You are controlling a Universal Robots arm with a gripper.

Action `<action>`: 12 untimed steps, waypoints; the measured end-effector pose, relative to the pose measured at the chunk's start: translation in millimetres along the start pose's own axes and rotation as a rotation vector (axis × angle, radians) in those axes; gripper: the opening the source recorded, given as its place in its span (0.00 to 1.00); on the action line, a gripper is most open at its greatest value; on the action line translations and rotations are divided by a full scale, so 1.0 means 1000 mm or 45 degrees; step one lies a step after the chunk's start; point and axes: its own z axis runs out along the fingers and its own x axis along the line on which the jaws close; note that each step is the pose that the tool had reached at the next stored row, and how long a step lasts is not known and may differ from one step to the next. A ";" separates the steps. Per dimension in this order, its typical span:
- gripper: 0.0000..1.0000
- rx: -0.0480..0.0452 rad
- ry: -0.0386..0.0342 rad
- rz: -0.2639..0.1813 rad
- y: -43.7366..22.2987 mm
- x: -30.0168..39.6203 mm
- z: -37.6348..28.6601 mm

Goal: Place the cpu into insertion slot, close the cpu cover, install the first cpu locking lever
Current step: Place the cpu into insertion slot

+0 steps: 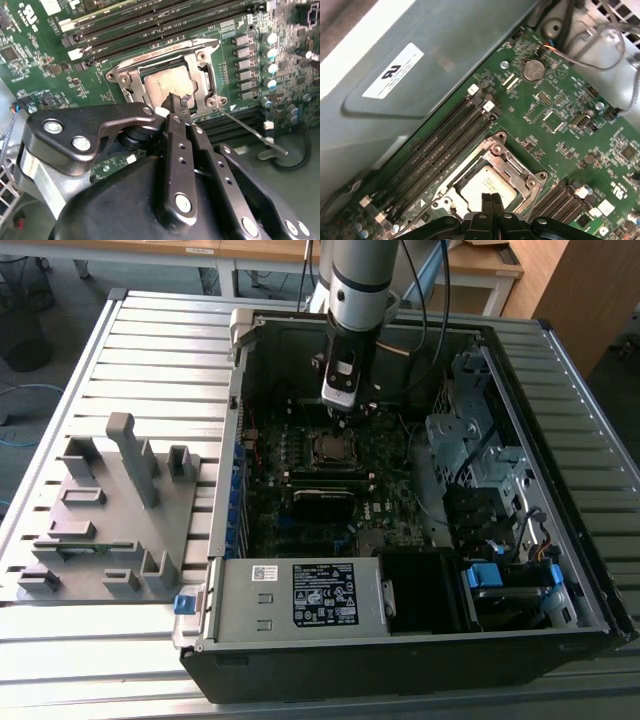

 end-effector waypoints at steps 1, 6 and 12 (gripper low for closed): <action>0.10 0.001 -0.0001 -0.017 0.0000 0.0000 0.0001; 0.10 0.003 -0.0004 -0.097 0.0000 0.0000 0.0004; 0.10 0.005 -0.0008 -0.192 0.0000 0.0000 0.0007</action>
